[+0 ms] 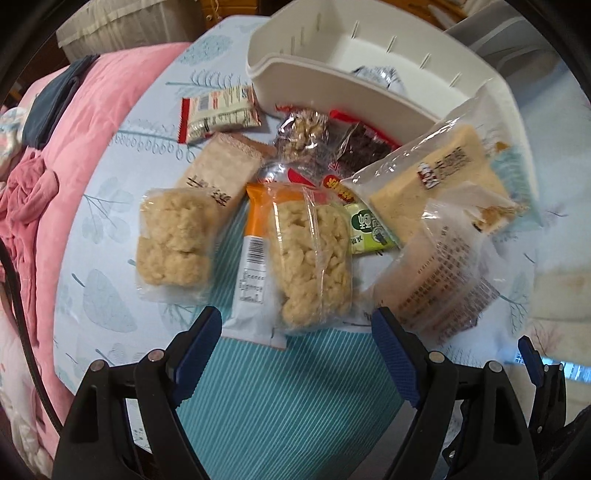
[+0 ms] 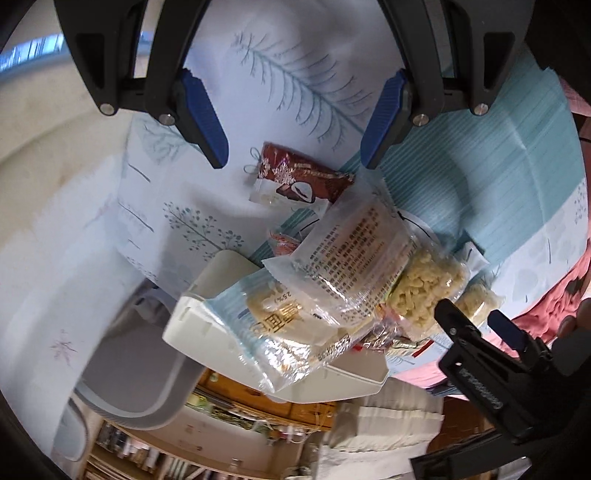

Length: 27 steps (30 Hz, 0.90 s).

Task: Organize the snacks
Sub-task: 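Grasp the clear puffed-snack bag with the left gripper while the right grasps the brown chocolate bar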

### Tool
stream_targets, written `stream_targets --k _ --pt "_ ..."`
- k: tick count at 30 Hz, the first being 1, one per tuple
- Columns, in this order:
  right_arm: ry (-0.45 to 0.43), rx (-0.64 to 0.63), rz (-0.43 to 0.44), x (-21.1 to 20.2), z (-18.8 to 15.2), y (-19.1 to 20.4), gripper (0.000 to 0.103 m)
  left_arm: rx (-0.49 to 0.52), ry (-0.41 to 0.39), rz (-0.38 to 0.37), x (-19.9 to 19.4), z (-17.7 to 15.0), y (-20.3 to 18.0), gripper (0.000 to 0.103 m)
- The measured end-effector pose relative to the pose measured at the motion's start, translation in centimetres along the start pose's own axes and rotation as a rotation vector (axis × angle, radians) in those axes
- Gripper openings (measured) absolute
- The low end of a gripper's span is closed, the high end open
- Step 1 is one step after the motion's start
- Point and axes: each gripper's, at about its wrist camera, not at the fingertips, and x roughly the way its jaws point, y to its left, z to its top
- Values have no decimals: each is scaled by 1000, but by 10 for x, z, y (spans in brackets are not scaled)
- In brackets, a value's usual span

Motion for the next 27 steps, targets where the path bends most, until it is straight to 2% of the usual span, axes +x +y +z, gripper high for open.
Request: stream_targets --k 7,14,19,20,23,27 --pt "-11 -36 51 35 -5 -3 74 -46 46 94 34 15 -11 82" --pt "-13 -29 108 60 -3 -3 74 -66 57 122 55 27 -19 82" --pt "-23 18 143 69 -5 -6 74 -42 48 167 58 30 -30 75" --pt "-26 25 153 70 -5 -7 74 -40 46 170 58 33 -31 71" --pt "-35 31 179 71 -4 -10 64 -34 43 211 56 33 -34 58" --pt "-36 12 160 66 -3 -5 50 -40 45 194 53 33 -32 52"
